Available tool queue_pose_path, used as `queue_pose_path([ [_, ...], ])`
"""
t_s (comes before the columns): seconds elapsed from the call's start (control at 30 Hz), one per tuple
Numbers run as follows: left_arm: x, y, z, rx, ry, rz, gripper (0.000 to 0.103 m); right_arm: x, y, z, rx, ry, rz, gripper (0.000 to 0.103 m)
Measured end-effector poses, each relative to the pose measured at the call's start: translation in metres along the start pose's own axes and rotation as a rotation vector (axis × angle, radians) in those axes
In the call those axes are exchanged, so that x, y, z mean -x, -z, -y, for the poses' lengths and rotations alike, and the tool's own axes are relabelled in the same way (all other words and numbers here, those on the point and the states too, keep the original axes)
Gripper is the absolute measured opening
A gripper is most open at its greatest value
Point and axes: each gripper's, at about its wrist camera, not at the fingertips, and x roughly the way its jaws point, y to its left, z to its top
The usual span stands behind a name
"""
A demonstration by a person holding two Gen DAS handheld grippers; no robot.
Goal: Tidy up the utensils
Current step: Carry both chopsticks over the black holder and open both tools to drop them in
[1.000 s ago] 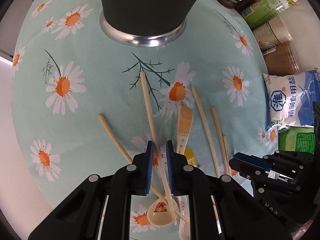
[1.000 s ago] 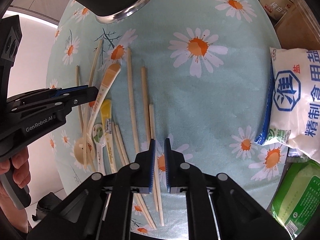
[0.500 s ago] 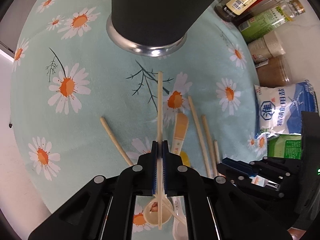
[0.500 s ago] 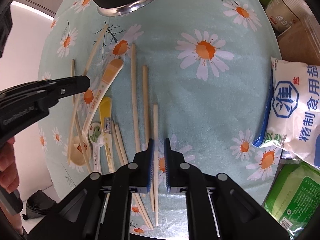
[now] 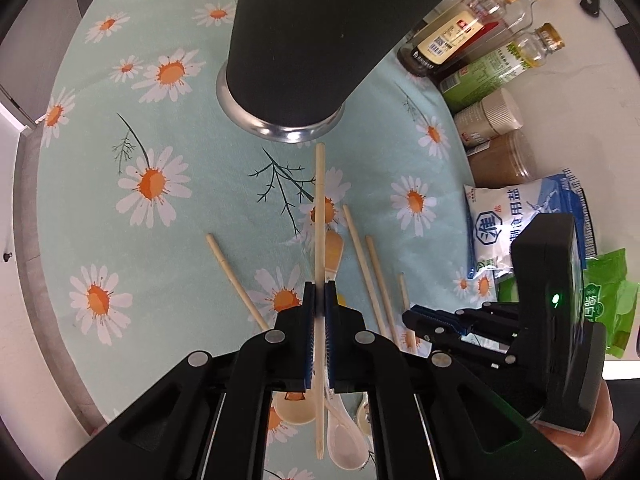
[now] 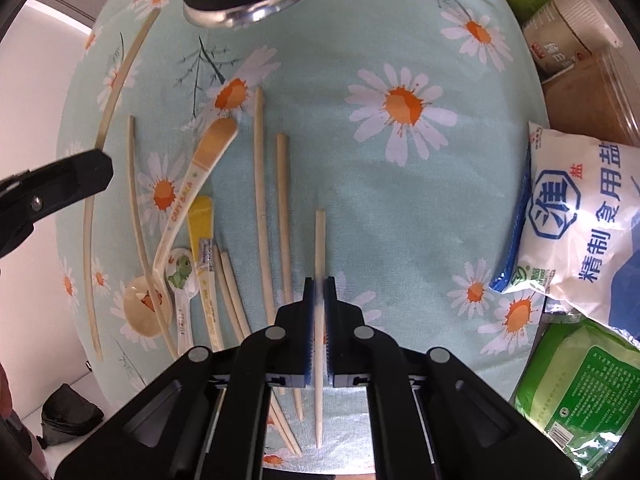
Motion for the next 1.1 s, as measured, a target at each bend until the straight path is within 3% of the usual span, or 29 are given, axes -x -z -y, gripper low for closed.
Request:
queue_pose_path([
  [0.13,0.017,0.005,0.002,0.003,0.013,0.057,0.004,0.033,0.0,0.009,-0.005,-0.059,0.09,0.005],
  [0.23,0.039,0.007,0.004,-0.003,0.03,0.126,0.004,0.075,0.001,0.009,0.016,-0.134,0.222,0.005],
  [0.4,0.082,0.012,0.014,-0.029,0.055,0.282,0.004,0.138,0.003,0.001,0.092,-0.258,0.451,0.005],
  [0.57,0.122,0.007,0.023,-0.06,0.081,0.478,0.004,0.179,-0.013,0.004,0.143,-0.358,0.621,0.005],
  [0.9,0.172,-0.028,0.034,-0.118,0.081,0.8,0.004,0.24,-0.065,0.018,0.132,-0.507,0.938,0.006],
  [1.1,0.185,-0.061,0.04,-0.149,0.09,0.99,0.004,0.283,-0.081,0.027,0.085,-0.515,1.156,0.006],
])
